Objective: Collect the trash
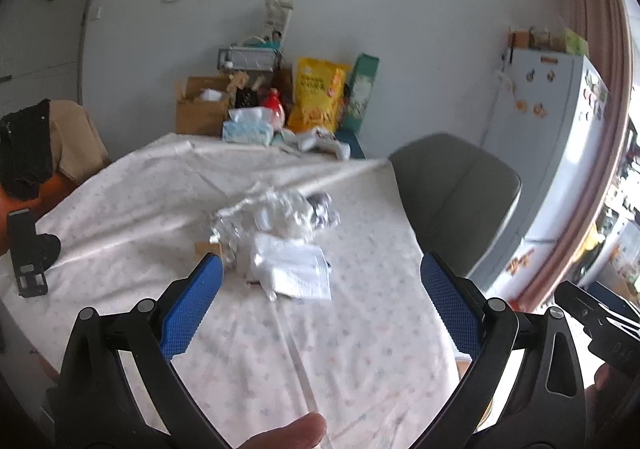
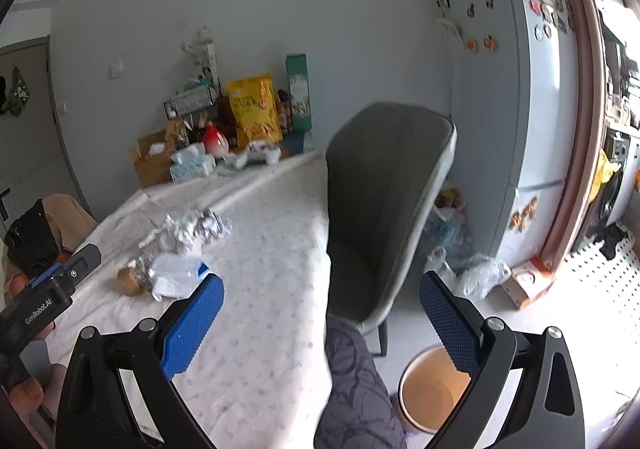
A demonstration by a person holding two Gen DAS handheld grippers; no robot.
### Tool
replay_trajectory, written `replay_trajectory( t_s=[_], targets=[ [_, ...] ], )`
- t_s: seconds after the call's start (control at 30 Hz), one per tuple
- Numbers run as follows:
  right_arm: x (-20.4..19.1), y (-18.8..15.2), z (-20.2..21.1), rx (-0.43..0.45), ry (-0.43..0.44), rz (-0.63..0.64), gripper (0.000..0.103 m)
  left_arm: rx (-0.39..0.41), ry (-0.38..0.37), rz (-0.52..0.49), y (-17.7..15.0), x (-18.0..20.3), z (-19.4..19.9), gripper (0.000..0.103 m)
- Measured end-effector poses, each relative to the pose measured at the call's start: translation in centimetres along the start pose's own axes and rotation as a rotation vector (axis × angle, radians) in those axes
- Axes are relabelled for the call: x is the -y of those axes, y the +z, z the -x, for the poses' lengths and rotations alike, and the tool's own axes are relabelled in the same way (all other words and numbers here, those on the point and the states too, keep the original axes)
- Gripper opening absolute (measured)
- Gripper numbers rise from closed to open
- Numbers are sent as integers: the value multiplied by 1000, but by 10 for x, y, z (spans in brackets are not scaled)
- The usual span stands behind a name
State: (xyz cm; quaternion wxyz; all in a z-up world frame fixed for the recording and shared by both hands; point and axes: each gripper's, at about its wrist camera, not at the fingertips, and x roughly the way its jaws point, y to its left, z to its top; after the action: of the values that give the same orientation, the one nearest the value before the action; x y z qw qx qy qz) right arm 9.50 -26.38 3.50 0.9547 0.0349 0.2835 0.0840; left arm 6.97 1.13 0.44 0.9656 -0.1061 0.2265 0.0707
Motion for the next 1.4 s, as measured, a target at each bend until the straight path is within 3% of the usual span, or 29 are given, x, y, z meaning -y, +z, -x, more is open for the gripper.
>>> replay_trajectory(
  t_s=[0.5,0.73,1.4],
  targets=[
    [-17,-26,-23,-132,53,45,96,-42,50,-67,-10,1,1,99],
    [-20,-27,-30,-144,35,49,96,-86,24,-99,-16,3,-7,99],
    [-11,-20,-14,-94,-4,53,95,-81,-13,-144,-12,12,-1,99]
  ],
)
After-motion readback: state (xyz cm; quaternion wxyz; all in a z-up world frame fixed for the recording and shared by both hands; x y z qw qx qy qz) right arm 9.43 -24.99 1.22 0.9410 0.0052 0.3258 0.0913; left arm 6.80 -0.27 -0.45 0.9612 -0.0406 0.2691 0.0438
